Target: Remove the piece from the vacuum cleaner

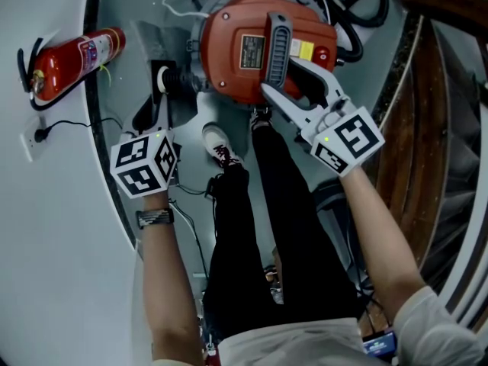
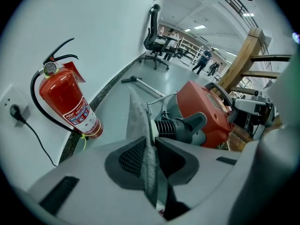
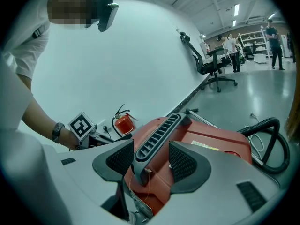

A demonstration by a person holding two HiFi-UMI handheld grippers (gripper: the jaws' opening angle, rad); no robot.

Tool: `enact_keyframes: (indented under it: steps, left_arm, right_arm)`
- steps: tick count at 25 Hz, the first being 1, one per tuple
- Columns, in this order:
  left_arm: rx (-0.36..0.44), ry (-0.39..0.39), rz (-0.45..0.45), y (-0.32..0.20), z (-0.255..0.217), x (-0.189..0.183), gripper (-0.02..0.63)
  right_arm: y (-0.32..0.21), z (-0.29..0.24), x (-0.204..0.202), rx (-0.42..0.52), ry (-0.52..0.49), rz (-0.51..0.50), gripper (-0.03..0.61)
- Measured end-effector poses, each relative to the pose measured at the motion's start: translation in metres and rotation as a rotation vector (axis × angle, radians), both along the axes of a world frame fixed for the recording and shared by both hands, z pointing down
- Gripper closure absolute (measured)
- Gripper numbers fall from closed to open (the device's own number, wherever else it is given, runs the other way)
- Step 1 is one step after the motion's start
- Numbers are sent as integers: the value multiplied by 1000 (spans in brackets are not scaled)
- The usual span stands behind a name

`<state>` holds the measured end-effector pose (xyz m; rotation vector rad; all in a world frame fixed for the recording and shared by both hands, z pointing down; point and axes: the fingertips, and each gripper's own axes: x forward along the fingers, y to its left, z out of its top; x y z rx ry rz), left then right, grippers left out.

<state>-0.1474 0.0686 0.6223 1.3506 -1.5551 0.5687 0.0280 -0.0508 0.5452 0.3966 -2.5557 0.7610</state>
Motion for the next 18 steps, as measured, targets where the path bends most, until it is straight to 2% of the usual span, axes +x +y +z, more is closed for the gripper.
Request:
enact_keyframes:
  steps: [3, 12, 18]
  left_arm:
    - [-7, -16, 13, -1, 0, -1, 571]
    - [-22, -68, 137, -2, 1, -6, 575]
    - [-25, -62, 131, -2, 2, -8, 575]
  right_arm:
    - [0, 0, 0, 3, 1, 0, 339]
    - [0, 0, 0, 3, 0, -7, 339]
    - [0, 0, 0, 4, 0, -6, 339]
